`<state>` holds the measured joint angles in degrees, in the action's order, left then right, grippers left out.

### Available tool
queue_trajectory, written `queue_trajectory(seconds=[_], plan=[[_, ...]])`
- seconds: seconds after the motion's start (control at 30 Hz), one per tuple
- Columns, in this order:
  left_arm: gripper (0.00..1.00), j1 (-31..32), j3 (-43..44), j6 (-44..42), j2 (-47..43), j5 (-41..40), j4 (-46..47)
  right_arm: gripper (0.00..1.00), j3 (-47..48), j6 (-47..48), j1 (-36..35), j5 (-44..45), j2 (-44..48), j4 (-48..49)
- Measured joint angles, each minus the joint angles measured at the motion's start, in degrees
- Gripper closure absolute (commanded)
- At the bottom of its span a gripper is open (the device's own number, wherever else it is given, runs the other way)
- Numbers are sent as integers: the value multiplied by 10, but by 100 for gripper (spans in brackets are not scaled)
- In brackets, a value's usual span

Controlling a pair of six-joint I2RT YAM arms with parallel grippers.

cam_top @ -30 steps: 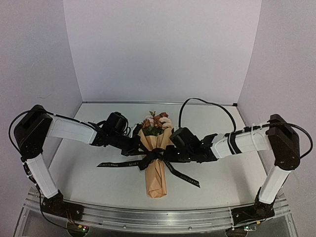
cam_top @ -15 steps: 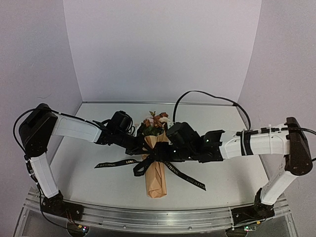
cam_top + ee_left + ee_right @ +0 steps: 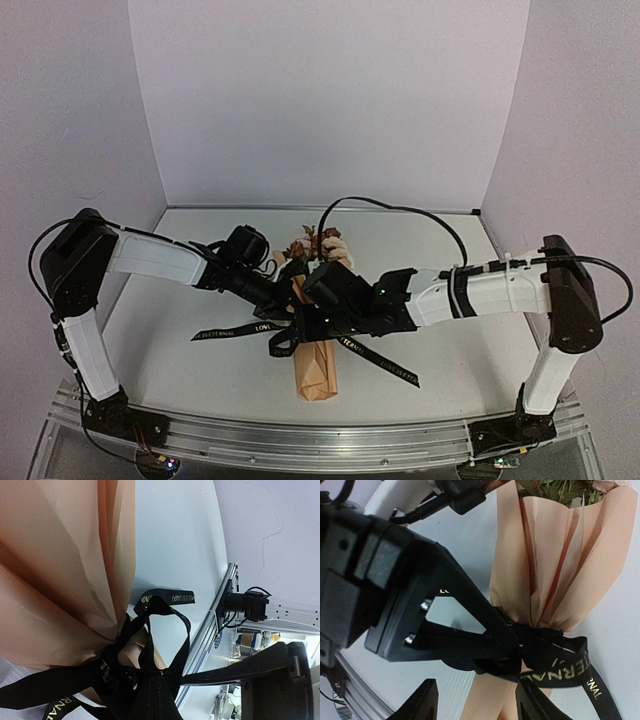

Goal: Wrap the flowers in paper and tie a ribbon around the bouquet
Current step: Cross the half-tied ribbon over the folded bouquet.

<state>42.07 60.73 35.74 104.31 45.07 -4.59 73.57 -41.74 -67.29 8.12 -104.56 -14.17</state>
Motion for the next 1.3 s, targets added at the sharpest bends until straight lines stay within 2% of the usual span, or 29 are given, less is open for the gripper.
queue_trajectory(seconds=[0.3, 0.47, 0.67, 0.8, 0.93, 1.13, 1.3], plan=[[100, -32, -3, 18, 1, 49, 8, 46, 31, 35, -14, 38, -22, -48], [100, -49, -1, 20, 29, 104, 10, 45, 88, 88, -45, 55, -31, -68], [100, -48, 8, 5, 57, 166, -32, 42, 151, 180, -72, 85, -97, -83], [100, -48, 24, -11, 57, 189, -59, 41, 158, 243, -80, 108, -138, -96], [100, -48, 32, -19, 57, 202, -73, 36, 160, 284, -81, 121, -161, -106], [100, -48, 40, -35, 71, 213, -92, 28, 161, 303, -83, 120, -162, -107], [100, -49, 40, -45, 71, 222, -103, 27, 161, 325, -87, 118, -164, -95]])
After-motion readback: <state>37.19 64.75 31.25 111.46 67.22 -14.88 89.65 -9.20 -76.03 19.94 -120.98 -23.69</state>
